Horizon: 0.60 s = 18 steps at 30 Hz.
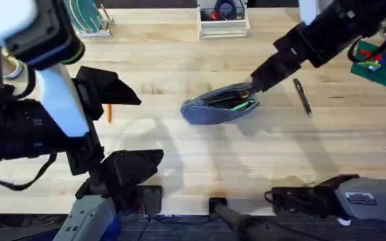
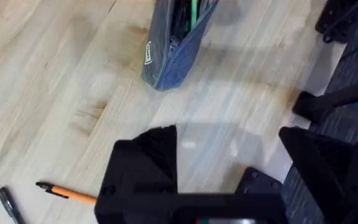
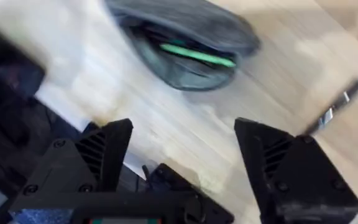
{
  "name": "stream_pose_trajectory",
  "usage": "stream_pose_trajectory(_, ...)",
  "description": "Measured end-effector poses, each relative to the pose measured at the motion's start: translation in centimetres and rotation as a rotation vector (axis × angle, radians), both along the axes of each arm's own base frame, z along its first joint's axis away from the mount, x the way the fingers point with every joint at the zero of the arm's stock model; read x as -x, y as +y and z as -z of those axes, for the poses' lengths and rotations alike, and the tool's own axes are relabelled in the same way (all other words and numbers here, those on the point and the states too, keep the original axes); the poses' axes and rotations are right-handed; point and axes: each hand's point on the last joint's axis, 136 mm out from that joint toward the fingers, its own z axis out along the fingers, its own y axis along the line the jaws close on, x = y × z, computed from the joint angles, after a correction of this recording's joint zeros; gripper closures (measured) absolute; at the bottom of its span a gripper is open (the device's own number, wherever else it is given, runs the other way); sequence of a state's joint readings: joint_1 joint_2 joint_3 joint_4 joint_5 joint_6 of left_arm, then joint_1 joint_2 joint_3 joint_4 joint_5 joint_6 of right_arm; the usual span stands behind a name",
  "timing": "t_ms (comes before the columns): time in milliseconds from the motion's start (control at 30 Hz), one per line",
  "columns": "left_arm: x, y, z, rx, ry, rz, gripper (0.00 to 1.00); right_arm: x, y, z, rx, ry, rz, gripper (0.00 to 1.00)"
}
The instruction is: Unzip the bag, pick up the pens from the table one at a time and place them inside, then zip the bag closed.
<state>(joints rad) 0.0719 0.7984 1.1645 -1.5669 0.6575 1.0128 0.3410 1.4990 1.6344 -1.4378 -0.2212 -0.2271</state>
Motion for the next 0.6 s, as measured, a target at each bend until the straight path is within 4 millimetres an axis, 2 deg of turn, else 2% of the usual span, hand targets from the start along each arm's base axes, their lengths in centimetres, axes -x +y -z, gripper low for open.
stream_pose_trajectory(133, 0.0, 0.0, 0.0, 0.0, 0.0, 0.0, 0.005, -0.7, -2.0, 0.3, 0.058, 0.005, 0.129, 0.003)
stream_pose_trajectory(300, 0.0, 0.0, 0.0, 0.0, 0.0, 0.0, 0.006, -1.3, -3.9, 0.6, 0.106, 0.002, 0.212, 0.003)
stream_pose_trajectory(600, 0.0, 0.0, 0.0, 0.0, -0.001, 0.0, 0.006, -1.6, -8.2, 3.5, 0.202, 0.052, 0.333, 0.004)
